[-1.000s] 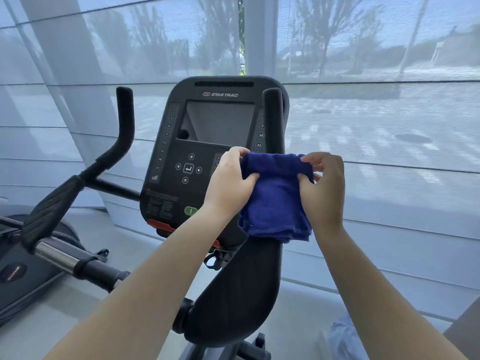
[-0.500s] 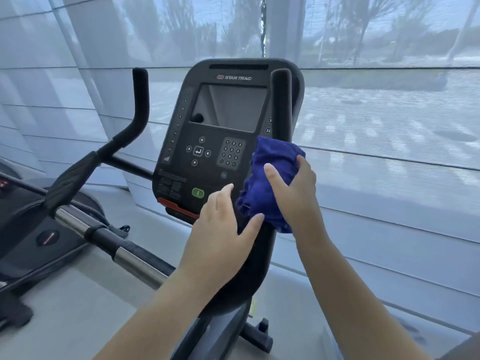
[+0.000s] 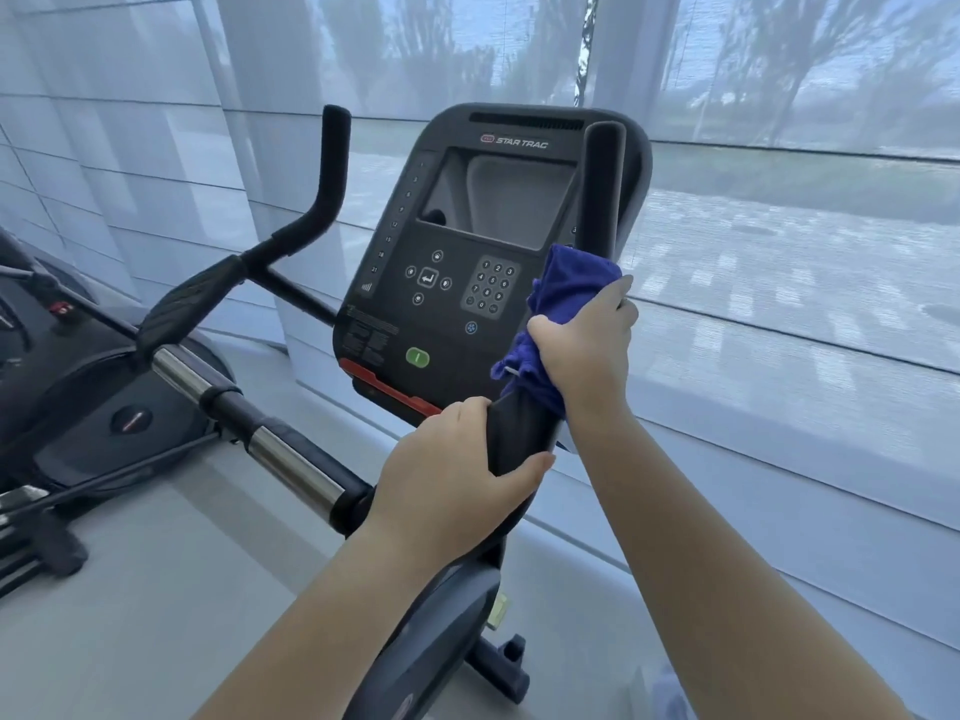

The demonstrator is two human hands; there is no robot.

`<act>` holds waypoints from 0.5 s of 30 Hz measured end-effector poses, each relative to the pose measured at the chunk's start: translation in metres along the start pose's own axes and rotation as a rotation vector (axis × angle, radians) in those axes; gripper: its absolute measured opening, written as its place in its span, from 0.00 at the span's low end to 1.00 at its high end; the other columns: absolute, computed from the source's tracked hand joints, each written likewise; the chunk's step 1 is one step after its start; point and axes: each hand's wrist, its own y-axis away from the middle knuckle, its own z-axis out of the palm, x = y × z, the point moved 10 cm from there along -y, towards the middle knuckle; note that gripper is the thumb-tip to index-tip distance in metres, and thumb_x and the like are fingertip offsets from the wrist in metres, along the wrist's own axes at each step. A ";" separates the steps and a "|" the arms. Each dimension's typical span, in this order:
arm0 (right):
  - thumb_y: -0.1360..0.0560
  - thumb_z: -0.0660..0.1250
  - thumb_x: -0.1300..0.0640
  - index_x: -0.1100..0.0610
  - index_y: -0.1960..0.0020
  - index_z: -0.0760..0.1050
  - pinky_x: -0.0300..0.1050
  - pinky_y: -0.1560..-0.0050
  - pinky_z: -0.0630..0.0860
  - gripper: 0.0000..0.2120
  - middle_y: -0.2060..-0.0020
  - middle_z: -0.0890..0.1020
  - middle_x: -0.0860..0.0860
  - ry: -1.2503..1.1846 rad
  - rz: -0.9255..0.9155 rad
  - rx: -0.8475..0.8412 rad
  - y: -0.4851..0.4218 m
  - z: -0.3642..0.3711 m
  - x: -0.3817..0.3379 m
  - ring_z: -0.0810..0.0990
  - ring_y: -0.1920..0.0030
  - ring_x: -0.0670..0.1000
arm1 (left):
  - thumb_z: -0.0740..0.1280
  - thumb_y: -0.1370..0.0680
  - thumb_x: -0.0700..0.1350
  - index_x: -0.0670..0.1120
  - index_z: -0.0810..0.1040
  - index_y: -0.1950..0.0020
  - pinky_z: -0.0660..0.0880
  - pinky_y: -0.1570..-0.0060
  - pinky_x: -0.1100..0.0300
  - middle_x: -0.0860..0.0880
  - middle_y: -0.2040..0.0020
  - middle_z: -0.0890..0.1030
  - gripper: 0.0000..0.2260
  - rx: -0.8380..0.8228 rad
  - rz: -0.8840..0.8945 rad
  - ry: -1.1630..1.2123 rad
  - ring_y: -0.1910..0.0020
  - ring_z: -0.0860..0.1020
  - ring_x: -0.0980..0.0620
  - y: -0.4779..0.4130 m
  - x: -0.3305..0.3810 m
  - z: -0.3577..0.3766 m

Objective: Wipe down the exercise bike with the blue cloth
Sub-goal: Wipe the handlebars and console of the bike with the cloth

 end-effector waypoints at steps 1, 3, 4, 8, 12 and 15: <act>0.29 0.68 0.55 0.61 0.23 0.42 0.45 0.47 0.66 0.46 0.29 0.60 0.57 0.021 -0.015 0.006 -0.001 0.000 -0.002 0.64 0.32 0.57 | 0.61 0.28 0.68 0.53 0.69 0.53 0.65 0.66 0.66 0.57 0.59 0.73 0.19 0.006 0.000 0.000 0.59 0.74 0.57 0.000 0.000 -0.001; 0.27 0.68 0.53 0.62 0.23 0.41 0.46 0.46 0.67 0.45 0.29 0.60 0.58 0.051 -0.036 0.019 -0.006 -0.002 -0.006 0.64 0.32 0.58 | 0.61 0.28 0.68 0.53 0.69 0.52 0.66 0.66 0.66 0.57 0.58 0.74 0.19 0.010 0.000 -0.001 0.58 0.74 0.57 0.000 0.001 -0.001; 0.27 0.67 0.53 0.62 0.23 0.41 0.47 0.45 0.68 0.45 0.29 0.60 0.59 0.059 -0.043 0.022 -0.008 -0.003 -0.007 0.64 0.32 0.59 | 0.60 0.28 0.68 0.53 0.70 0.51 0.66 0.66 0.66 0.57 0.58 0.74 0.19 0.008 0.000 0.000 0.58 0.74 0.57 0.000 0.001 -0.001; 0.26 0.66 0.53 0.62 0.23 0.41 0.49 0.42 0.68 0.44 0.29 0.60 0.59 0.033 -0.041 0.002 -0.013 -0.006 -0.011 0.66 0.32 0.60 | 0.59 0.28 0.68 0.53 0.70 0.50 0.66 0.66 0.66 0.57 0.58 0.74 0.20 0.003 0.013 0.003 0.58 0.73 0.57 0.001 0.003 -0.001; 0.31 0.71 0.52 0.54 0.22 0.44 0.51 0.43 0.71 0.48 0.30 0.61 0.55 -0.138 0.030 -0.039 -0.001 -0.007 -0.002 0.72 0.38 0.58 | 0.58 0.28 0.69 0.55 0.70 0.48 0.63 0.67 0.68 0.58 0.57 0.74 0.20 0.016 0.002 0.013 0.59 0.73 0.58 0.002 0.002 -0.002; 0.33 0.74 0.52 0.51 0.24 0.47 0.47 0.51 0.68 0.48 0.32 0.63 0.53 -0.204 0.068 -0.122 0.014 -0.003 0.008 0.72 0.47 0.52 | 0.58 0.29 0.69 0.55 0.71 0.49 0.64 0.67 0.68 0.58 0.58 0.75 0.21 0.037 0.001 0.018 0.59 0.74 0.59 0.002 0.001 -0.003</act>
